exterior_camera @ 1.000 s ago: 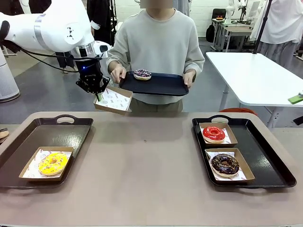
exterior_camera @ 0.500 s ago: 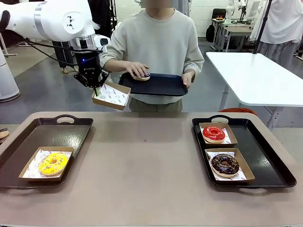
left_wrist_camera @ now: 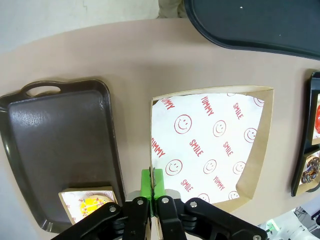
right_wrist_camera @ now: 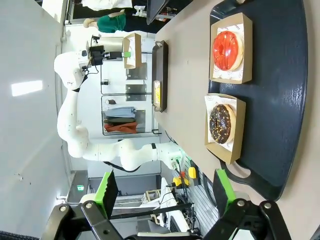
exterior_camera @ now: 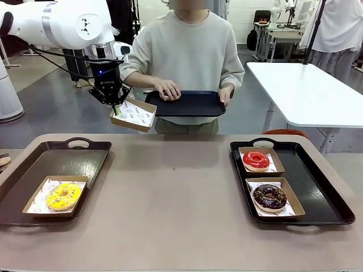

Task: Individually package the donuts and arrange them on the tray.
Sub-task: Place the picked Paper togo box on the Handle tray while simultaneously picking up another Paper togo box from the table with the other hand, then place the picked Paper togo box on the Handle tray.

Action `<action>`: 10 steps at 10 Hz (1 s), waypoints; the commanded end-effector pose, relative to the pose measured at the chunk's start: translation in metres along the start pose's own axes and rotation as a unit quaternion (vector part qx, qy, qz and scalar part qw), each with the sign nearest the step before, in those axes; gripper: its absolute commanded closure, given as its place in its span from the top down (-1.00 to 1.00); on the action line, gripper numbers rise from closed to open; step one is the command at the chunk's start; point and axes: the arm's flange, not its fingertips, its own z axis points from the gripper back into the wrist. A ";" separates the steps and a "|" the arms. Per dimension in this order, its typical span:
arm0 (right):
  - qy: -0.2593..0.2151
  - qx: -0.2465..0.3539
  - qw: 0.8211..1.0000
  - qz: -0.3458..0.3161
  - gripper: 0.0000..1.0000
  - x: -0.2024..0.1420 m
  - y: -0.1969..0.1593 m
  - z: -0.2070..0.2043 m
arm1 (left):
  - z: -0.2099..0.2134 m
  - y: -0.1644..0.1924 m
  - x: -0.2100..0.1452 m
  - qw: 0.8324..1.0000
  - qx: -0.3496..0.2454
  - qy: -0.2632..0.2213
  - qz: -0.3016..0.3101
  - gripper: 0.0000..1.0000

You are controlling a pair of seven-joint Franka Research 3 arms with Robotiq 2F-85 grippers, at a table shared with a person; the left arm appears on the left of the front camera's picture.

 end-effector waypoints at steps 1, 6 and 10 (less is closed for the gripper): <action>-0.004 -0.004 1.000 -0.003 1.00 -0.002 0.002 -0.002 | 0.000 0.001 -0.002 1.000 -0.005 -0.005 -0.002 -1.00; -0.004 -0.004 1.000 -0.003 1.00 -0.002 0.002 -0.002 | 0.000 0.001 -0.002 1.000 -0.005 -0.005 -0.002 -1.00; -0.004 -0.004 1.000 -0.003 1.00 -0.002 0.002 -0.002 | 0.000 0.001 -0.002 1.000 -0.005 -0.005 -0.002 -1.00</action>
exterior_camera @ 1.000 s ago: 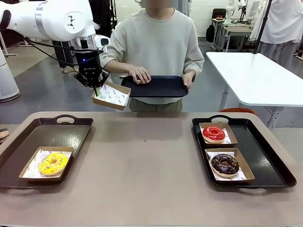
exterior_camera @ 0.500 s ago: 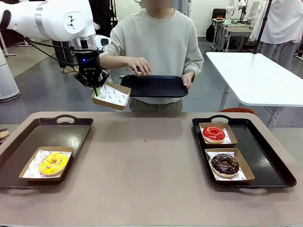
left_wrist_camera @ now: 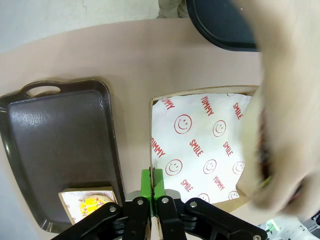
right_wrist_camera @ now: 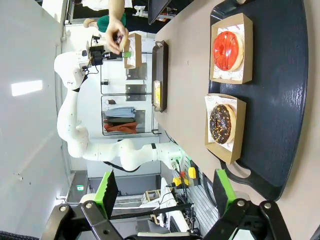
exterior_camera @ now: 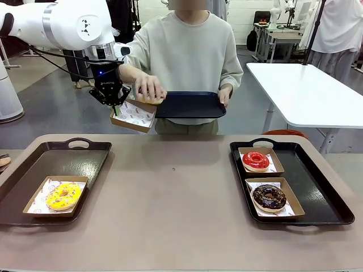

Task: Individually package the donuts and arrange them on the tray.
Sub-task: Place the picked Paper togo box on the Handle tray.

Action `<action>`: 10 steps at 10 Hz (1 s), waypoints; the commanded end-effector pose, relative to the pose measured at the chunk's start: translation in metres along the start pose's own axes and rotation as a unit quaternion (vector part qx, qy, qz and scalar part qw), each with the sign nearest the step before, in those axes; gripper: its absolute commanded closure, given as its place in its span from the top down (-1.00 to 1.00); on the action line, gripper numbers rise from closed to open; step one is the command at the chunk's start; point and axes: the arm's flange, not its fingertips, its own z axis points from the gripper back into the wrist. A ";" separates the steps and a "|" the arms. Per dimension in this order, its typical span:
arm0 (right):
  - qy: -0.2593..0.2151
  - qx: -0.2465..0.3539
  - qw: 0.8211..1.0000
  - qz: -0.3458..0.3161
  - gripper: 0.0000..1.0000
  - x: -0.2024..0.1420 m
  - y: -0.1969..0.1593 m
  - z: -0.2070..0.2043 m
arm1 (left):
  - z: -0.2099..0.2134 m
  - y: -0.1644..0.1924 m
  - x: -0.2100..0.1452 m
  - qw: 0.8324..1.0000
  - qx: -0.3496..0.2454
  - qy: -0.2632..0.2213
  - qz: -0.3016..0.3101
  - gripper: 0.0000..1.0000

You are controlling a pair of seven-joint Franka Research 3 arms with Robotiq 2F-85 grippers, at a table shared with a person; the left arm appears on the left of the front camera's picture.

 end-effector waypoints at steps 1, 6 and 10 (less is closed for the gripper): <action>-0.004 -0.003 1.000 -0.003 1.00 -0.002 0.002 -0.002 | 0.000 0.001 -0.002 1.000 -0.005 -0.005 -0.002 -1.00; -0.004 -0.003 1.000 -0.003 1.00 -0.002 0.002 -0.002 | 0.000 0.001 -0.002 1.000 -0.005 -0.005 -0.002 -1.00; -0.004 -0.003 1.000 -0.003 1.00 -0.002 0.002 -0.002 | 0.000 0.001 -0.002 1.000 -0.005 -0.005 -0.002 -1.00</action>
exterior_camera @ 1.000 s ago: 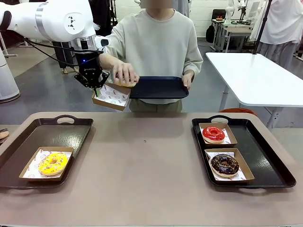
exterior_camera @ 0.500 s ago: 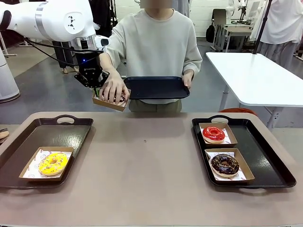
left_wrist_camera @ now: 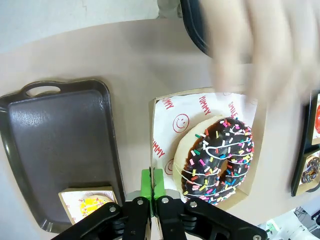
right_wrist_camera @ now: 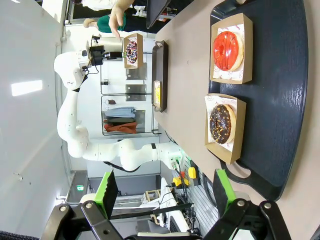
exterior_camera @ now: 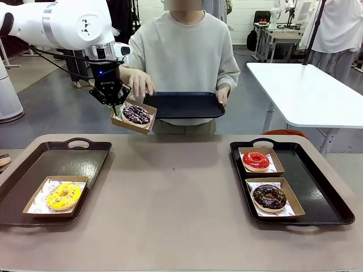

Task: Individually package the donuts and arrange them on the tray.
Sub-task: Place the picked Paper togo box on the Handle tray.

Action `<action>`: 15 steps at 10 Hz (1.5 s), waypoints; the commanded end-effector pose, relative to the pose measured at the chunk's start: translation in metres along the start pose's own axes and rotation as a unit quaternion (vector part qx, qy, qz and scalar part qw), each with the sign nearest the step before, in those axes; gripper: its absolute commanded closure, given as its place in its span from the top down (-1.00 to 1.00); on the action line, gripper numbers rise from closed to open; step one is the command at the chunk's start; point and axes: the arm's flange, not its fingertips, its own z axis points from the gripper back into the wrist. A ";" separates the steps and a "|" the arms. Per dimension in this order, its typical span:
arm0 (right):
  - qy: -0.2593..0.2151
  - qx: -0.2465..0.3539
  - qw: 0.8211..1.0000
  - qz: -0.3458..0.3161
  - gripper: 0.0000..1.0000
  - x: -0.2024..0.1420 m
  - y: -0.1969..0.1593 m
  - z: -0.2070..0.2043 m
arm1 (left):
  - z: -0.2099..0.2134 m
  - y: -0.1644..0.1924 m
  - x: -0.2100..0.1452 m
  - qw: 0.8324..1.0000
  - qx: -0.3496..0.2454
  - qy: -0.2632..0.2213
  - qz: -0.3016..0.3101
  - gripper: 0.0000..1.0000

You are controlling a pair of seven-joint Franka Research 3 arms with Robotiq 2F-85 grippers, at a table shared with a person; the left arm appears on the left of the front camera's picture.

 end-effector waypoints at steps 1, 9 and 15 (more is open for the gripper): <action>-0.004 -0.003 1.000 -0.003 1.00 -0.002 0.002 -0.002 | 0.000 0.001 -0.002 1.000 -0.005 -0.005 -0.002 -1.00; -0.004 -0.003 1.000 -0.003 1.00 -0.002 0.002 -0.002 | 0.010 0.099 -0.034 1.000 0.011 0.011 -0.020 -0.97; -0.004 -0.003 1.000 -0.003 1.00 -0.002 0.002 -0.002 | -0.061 0.185 -0.061 1.000 -0.028 -0.012 -0.006 -0.97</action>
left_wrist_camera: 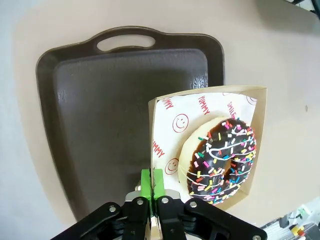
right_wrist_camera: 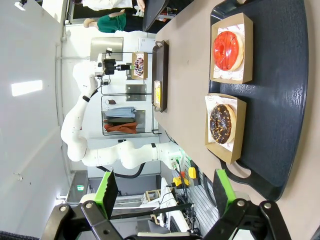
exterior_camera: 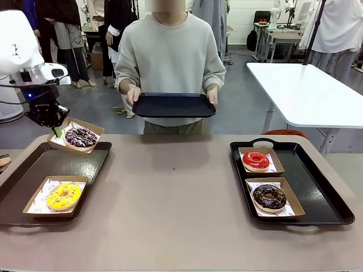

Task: Individually package the donuts and arrange them on the tray.
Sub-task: Place the picked Paper togo box on the Handle tray.

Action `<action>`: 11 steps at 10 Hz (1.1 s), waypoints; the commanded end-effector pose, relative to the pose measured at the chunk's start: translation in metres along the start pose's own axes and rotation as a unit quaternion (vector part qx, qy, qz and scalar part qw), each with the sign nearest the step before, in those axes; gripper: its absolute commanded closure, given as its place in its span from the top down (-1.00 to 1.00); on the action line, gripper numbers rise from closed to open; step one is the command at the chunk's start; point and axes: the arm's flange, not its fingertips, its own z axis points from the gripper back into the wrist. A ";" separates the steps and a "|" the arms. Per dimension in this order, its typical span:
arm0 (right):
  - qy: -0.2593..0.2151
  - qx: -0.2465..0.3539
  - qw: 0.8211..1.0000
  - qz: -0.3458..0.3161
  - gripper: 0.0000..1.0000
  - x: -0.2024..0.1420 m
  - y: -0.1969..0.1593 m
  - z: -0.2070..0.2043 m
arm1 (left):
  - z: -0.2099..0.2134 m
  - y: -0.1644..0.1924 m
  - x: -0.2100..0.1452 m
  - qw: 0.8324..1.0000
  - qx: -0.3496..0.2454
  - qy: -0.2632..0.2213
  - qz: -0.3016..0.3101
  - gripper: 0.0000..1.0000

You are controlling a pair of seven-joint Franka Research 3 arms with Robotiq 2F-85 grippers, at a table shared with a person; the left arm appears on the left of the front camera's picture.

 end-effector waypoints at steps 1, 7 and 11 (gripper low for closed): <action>-0.004 -0.004 1.000 -0.004 1.00 -0.002 0.002 -0.001 | -0.024 -0.002 0.000 1.000 -0.021 -0.021 -0.008 -0.97; -0.004 -0.004 1.000 -0.004 1.00 -0.002 0.002 -0.001 | -0.060 -0.001 0.008 1.000 -0.012 0.001 0.006 -0.97; -0.004 -0.004 1.000 -0.004 1.00 -0.002 0.002 -0.001 | -0.060 -0.001 0.008 1.000 -0.012 0.001 0.006 -0.97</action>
